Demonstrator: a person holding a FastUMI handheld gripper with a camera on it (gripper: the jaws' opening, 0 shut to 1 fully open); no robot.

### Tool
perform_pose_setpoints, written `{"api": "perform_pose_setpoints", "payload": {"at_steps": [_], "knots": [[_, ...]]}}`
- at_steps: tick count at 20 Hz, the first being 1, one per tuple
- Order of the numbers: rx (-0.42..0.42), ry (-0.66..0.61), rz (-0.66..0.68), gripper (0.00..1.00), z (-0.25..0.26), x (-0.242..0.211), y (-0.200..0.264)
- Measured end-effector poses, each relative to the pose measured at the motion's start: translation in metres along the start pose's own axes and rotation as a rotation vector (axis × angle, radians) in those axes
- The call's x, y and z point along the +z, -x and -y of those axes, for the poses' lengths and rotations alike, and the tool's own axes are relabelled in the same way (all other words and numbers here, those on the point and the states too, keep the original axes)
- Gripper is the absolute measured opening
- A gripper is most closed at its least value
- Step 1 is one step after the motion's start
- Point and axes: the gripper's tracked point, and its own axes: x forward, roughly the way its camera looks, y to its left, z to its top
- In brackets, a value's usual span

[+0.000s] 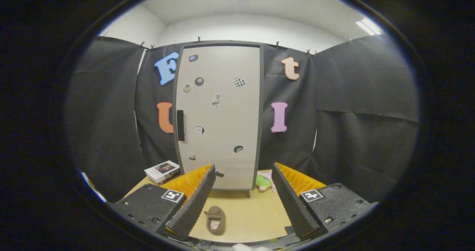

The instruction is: Open the shoe cabinet door, grab the shoes and put them into the shoe cabinet, then close the shoe cabinet door.

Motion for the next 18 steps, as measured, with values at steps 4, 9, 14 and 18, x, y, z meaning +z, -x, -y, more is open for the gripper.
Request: {"api": "perform_pose_setpoints", "payload": {"at_steps": [4,9,14,18], "knots": [[0.012,-0.006,0.002,0.99,-0.023,0.005,-0.019],[0.080,-0.018,-0.003,0.99,-0.073,0.010,-0.063],[0.179,-0.047,-0.014,0.99,-0.136,0.016,-0.123],[0.219,-0.046,-0.015,0.99,-0.176,0.024,-0.179]]}}
